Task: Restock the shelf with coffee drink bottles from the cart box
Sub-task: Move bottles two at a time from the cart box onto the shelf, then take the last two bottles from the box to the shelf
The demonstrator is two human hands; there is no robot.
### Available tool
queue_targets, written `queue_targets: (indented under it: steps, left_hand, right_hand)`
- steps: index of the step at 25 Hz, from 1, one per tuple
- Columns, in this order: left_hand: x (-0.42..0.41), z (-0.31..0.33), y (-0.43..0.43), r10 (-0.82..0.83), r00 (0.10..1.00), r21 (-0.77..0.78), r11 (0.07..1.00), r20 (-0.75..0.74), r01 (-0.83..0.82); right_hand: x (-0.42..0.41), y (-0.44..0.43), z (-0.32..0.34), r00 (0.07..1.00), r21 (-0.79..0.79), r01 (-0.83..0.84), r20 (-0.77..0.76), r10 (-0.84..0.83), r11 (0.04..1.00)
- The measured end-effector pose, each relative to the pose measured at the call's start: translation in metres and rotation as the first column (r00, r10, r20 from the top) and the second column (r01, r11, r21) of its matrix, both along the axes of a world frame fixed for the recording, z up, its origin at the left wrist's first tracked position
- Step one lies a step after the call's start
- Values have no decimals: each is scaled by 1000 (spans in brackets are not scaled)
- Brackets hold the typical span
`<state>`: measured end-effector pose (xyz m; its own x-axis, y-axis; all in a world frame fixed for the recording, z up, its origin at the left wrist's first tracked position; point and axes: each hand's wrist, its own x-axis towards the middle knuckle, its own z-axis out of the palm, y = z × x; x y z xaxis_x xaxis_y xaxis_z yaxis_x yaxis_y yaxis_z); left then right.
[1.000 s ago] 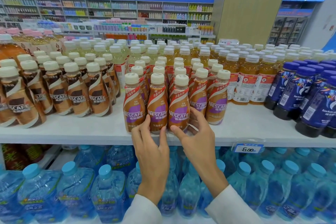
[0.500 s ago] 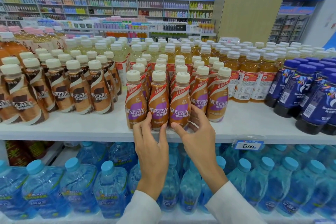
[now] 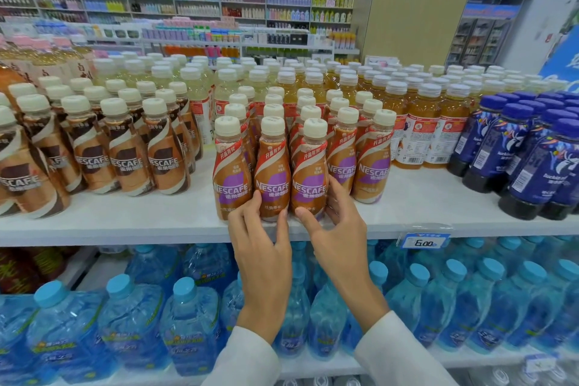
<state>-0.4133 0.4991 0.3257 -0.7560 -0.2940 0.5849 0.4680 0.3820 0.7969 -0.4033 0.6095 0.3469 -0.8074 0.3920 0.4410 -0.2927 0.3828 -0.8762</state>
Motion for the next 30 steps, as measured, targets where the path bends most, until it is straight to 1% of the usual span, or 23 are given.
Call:
queue_targets:
  steps: [3, 7, 10, 13, 15, 18, 20, 24, 25, 27, 30]
  left_hand:
    - [-2, 1, 0, -10, 1000, -20, 1000, -7, 10]
    - [4, 7, 1, -1, 1000, -67, 998, 26, 3]
    - [14, 12, 0, -35, 996, -123, 991, 88, 45]
    - [35, 8, -13, -71, 983, -165, 981, 169, 99]
    - [56, -3, -28, -27, 973, -171, 983, 230, 67]
    - [105, -30, -63, 100, 942, -161, 986, 320, -50]
    - [144, -50, -91, 169, 911, -138, 982, 375, -126]
    - [230, -86, -153, 287, 828, -50, 952, 481, -301]
    - [250, -93, -167, 326, 806, -46, 936, 494, -350]
    - [291, -104, -196, 436, 739, -94, 885, 513, -456]
    - [340, -121, -234, 537, 631, -121, 807, 560, -579]
  right_hand:
    - [0, -2, -1, 1000, 16, -10, 7, 10, 1000]
    - [3, 0, 3, 998, 36, -50, 30, 49, 998]
    - [13, 3, 8, 992, 43, -110, 74, 106, 993]
    - [39, 3, 2, 988, 109, -143, 77, 136, 984]
    - [61, -3, -9, 980, 122, -183, 103, 171, 975]
    - [96, -26, -32, 943, 120, -313, 158, 293, 942]
    - [118, -49, -51, 893, 88, -423, 209, 398, 902]
    - [160, -111, -90, 726, 18, -637, 351, 591, 771]
    - [169, -127, -98, 687, 9, -676, 371, 625, 737]
    - [186, -161, -114, 606, 16, -755, 399, 688, 656]
    - [210, -207, -136, 467, -19, -845, 461, 754, 535]
